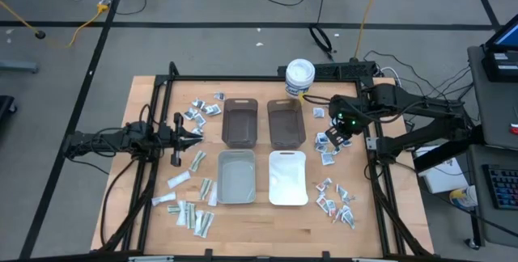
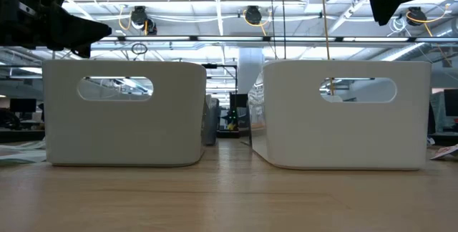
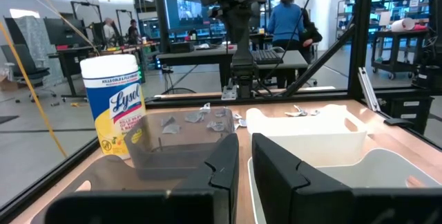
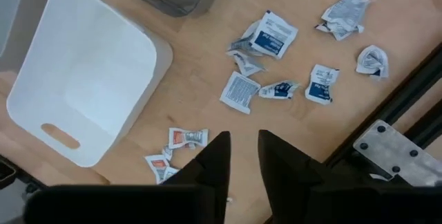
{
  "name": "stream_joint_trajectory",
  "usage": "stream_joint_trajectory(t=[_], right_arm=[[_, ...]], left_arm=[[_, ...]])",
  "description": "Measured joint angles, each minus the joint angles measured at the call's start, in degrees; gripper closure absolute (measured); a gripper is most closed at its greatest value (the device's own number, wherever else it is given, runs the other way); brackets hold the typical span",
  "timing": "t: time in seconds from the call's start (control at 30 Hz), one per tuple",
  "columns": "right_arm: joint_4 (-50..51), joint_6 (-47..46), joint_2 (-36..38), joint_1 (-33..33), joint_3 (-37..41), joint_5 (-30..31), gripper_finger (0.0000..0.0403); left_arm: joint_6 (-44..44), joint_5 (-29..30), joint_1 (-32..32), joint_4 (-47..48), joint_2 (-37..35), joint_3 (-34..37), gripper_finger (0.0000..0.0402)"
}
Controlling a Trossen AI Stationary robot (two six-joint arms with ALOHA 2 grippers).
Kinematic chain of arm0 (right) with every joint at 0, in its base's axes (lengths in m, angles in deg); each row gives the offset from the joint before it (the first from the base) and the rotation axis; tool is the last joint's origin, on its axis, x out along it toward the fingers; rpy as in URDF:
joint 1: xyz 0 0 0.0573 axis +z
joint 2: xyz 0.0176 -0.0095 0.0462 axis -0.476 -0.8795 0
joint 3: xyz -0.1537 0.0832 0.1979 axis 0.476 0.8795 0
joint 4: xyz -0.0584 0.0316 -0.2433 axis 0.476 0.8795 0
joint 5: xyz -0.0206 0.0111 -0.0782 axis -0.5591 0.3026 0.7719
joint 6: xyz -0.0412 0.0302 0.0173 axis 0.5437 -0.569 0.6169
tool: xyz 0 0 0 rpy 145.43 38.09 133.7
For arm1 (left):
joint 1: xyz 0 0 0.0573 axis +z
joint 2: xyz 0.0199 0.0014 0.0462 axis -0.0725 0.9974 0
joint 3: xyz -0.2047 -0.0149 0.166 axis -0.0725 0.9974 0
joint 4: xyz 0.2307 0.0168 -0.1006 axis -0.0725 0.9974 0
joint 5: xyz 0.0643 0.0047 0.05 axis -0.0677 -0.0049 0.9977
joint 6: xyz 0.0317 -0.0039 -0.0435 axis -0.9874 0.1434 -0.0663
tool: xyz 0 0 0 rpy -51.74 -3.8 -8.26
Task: Pick & Place First Aid Supplies
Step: Put the blue pad into the right black bin
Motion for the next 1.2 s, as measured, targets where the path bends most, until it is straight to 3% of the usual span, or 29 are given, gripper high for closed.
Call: stream_joint_trajectory(t=[0.5, 0.93, 1.2], right_arm=[[2.6, 1.5, 0.0, 0.0, 0.0, 0.3, 0.0189], [2.5, 3.0, -1.5, 0.2, 0.6, 0.3, 0.0179], [-3.4, -1.9, -2.4, 3.4, 7.7, 0.5, 0.0179]], left_arm=[[0.0, 0.0, 0.0, 0.0, 0.0, 0.0, 0.0355], [0.0, 0.0, 0.0, 0.0, 0.0, 0.0, 0.0355], [0.0, 0.0, 0.0, 0.0, 0.0, 0.0, 0.0355]])
